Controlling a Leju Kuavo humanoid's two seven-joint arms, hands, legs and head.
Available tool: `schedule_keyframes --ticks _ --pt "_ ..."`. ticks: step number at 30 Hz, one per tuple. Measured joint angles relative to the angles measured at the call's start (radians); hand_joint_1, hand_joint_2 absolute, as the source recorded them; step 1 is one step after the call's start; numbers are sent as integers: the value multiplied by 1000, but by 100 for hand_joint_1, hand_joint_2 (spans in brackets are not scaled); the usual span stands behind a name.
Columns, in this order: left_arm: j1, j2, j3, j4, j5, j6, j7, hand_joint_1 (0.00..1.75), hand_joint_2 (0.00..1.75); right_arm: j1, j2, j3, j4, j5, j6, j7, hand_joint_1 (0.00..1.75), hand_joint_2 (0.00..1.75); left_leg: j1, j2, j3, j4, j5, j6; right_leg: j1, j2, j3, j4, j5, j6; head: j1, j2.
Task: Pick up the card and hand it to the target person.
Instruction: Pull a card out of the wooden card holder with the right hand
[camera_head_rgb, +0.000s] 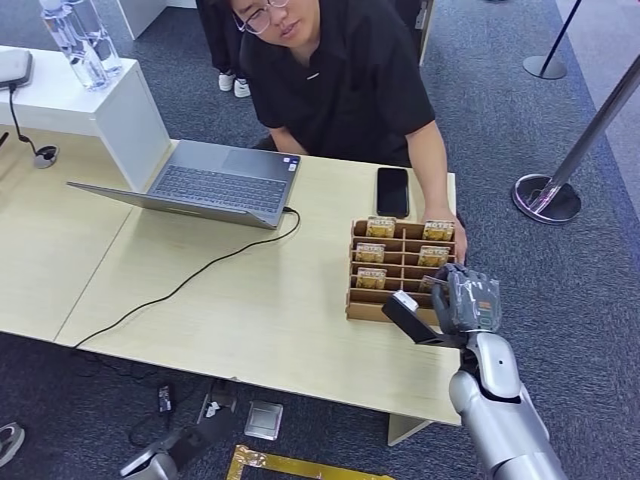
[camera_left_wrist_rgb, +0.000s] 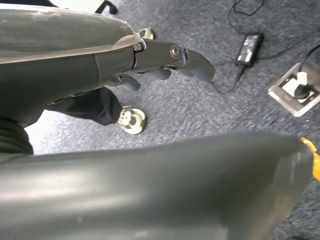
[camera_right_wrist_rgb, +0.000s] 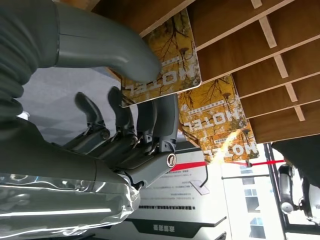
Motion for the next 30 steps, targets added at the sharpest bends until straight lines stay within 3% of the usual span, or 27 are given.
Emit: schedule_keyframes --ticks 1,9,15,23,30 --pt "0 0 0 0 -1 3 -9 0 175 0 0 0 0 -1 -1 -1 175 175 0 0 0 0 0 0 0 0 0 0 0 0 0 0" --pt "0 0 -3 0 -16 32 -38 0 175 -1 0 0 1 -27 -10 -19 175 175 0 0 2 0 0 0 0 0 2 0 0 0 0 0" --pt "0 0 -2 0 -10 35 -36 0 175 -1 0 -12 -1 -97 -16 -78 175 175 0 0 1 0 0 0 0 0 2 0 0 0 0 0" --pt "0 0 -2 0 -4 27 -18 0 175 -1 16 -91 -78 -323 -42 -252 175 175 0 0 1 0 0 0 0 0 1 0 0 0 0 0" --pt "-2 0 -2 0 -5 27 -18 0 175 8 39 -151 -275 -569 -108 -367 175 175 0 0 1 0 0 0 0 0 1 0 0 0 0 0"
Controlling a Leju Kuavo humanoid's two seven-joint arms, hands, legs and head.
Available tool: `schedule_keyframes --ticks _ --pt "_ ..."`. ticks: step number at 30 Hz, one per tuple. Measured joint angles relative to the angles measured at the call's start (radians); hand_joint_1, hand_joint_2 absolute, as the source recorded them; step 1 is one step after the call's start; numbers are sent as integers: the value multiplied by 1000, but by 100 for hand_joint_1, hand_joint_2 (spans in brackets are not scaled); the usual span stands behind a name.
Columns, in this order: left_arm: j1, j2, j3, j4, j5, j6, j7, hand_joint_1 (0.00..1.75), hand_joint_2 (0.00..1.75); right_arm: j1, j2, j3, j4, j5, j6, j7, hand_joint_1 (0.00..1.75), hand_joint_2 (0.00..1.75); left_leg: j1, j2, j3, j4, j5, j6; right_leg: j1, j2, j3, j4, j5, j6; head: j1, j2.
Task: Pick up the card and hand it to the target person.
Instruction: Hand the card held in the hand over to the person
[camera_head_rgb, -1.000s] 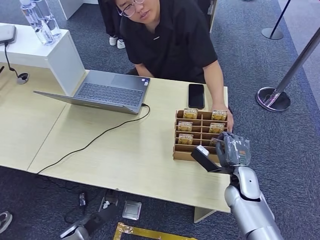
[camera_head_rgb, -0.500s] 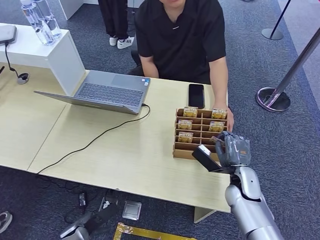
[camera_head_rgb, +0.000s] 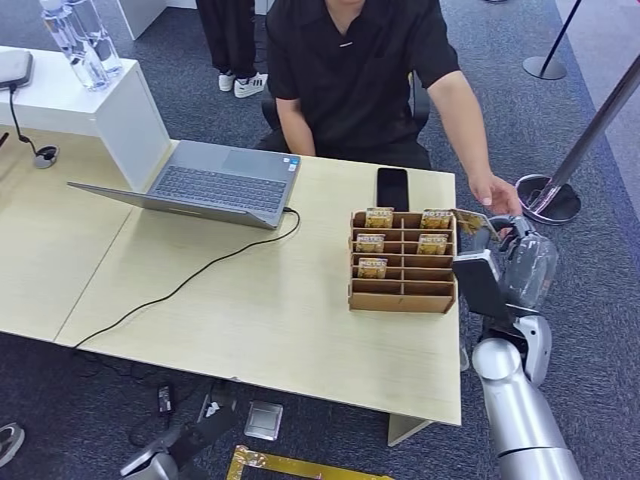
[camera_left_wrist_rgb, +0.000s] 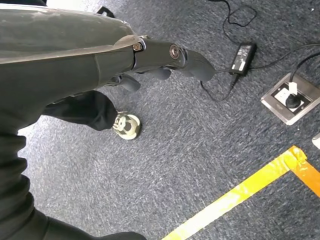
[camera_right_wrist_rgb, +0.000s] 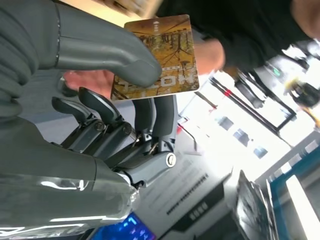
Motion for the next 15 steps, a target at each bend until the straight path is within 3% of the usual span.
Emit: schedule_keyframes --ticks 7,15 --pt "-6 0 -1 0 -5 -2 -1 0 175 10 14 -7 -129 -10 -30 11 175 175 0 0 0 0 0 0 0 0 0 0 0 0 0 0" --pt "-18 0 -3 0 -16 -10 -1 0 175 -18 40 -11 -78 286 -68 144 175 175 0 0 0 0 0 0 0 0 0 0 0 0 0 0"
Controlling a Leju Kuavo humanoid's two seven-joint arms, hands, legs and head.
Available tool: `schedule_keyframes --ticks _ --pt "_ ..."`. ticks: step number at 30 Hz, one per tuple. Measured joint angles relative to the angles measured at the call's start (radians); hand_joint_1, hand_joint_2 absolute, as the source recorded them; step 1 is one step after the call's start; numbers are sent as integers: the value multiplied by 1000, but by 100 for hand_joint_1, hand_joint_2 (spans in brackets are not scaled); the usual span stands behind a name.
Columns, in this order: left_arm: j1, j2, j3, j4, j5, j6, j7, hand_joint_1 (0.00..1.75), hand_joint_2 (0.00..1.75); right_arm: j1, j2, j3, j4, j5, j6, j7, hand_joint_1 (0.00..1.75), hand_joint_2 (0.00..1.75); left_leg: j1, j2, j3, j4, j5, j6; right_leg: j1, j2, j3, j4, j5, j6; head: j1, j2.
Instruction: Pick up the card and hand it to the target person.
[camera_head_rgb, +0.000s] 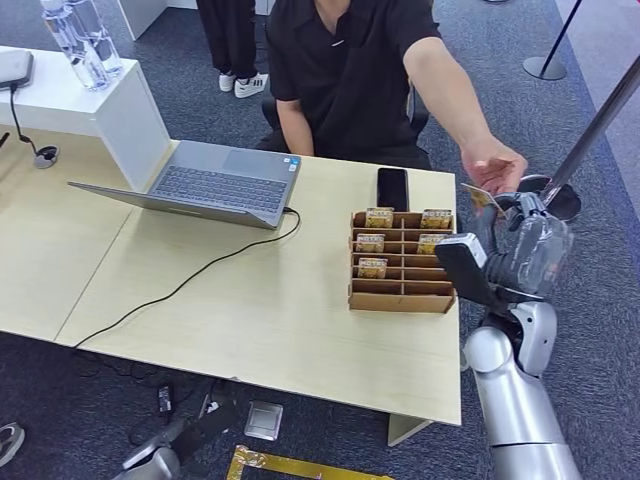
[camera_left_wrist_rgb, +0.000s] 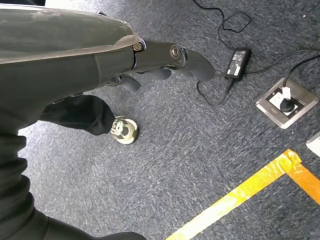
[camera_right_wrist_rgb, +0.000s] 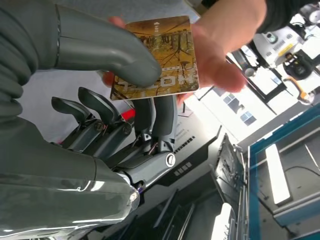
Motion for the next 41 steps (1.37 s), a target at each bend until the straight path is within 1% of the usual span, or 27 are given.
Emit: schedule_keyframes --ticks 5,9,11,12,13,14,15,16,18,22,28,31,34,36,40,41 --pt "-4 0 -4 0 -3 -1 0 0 175 -12 20 -31 57 77 -1 14 175 175 0 0 0 0 0 0 0 0 0 0 0 0 0 0" --pt "-7 0 -15 0 -21 -2 5 0 175 -13 35 -82 86 138 -1 15 175 175 0 0 -1 0 0 0 0 0 0 0 0 0 1 0" --pt "-8 0 -20 0 -22 -4 6 0 87 -13 41 -105 92 150 -2 11 175 175 0 0 -1 0 0 0 0 0 0 0 0 0 1 0" --pt "-8 0 -22 0 -21 -4 7 0 44 -13 43 -116 95 153 -2 9 137 175 0 0 -1 0 0 0 0 0 0 0 0 0 1 0" --pt "-8 0 -22 0 -20 -4 7 0 0 -13 45 -127 97 154 -2 6 93 175 0 0 -1 0 0 0 0 0 -1 0 0 0 1 0" --pt "-8 0 -22 0 -18 -3 7 0 0 -13 47 -139 99 154 -2 1 50 175 0 -1 -1 0 0 0 0 0 -1 0 0 0 1 0" --pt "-8 0 -22 0 -16 -3 6 0 0 -12 48 -150 100 152 -2 -4 6 131 0 -1 -2 0 0 0 0 0 -1 0 0 0 0 0" --pt "-8 0 -22 0 -15 -2 5 0 0 -11 50 -162 100 148 -2 -10 0 87 0 -1 -2 0 0 0 0 0 -1 0 0 0 0 0" --pt "-8 0 -22 0 -15 -2 5 0 0 -6 52 -190 96 139 -2 -25 0 0 0 0 -2 0 0 0 0 0 -1 0 0 0 0 0" --pt "-8 0 -22 0 -15 -6 5 0 0 12 54 -268 74 100 -2 -62 0 0 0 0 -1 0 0 0 0 0 -1 0 0 0 1 0" --pt "-6 0 -22 0 -15 -6 15 0 0 37 39 -433 61 -35 -3 -122 0 0 0 0 -1 1 0 0 0 0 -1 -1 0 0 1 0" --pt "-4 0 -21 0 -8 -5 18 0 0 53 19 -502 72 -93 -4 -116 0 0 0 0 -1 1 0 0 0 0 -1 -1 0 0 -1 0" --pt "5 0 -21 0 2 -2 18 0 0 84 -19 -575 142 -181 -4 -76 0 0 0 -2 -1 1 0 0 0 -2 0 -2 0 1 -1 0" --pt "14 0 -19 0 3 0 20 0 0 117 -48 -610 203 -197 -3 -30 0 0 0 -2 -3 1 -1 1 0 -2 -1 -2 0 1 0 0" --pt "20 0 -16 0 3 -2 21 0 0 183 -94 -648 329 -168 10 136 0 0 0 -2 -3 1 -1 1 0 -2 -2 -2 0 1 2 0" --pt "20 0 -16 0 3 -2 21 0 0 191 -97 -651 343 -166 14 153 0 0 0 -2 -3 1 -1 1 0 -2 -2 -2 0 1 2 0"
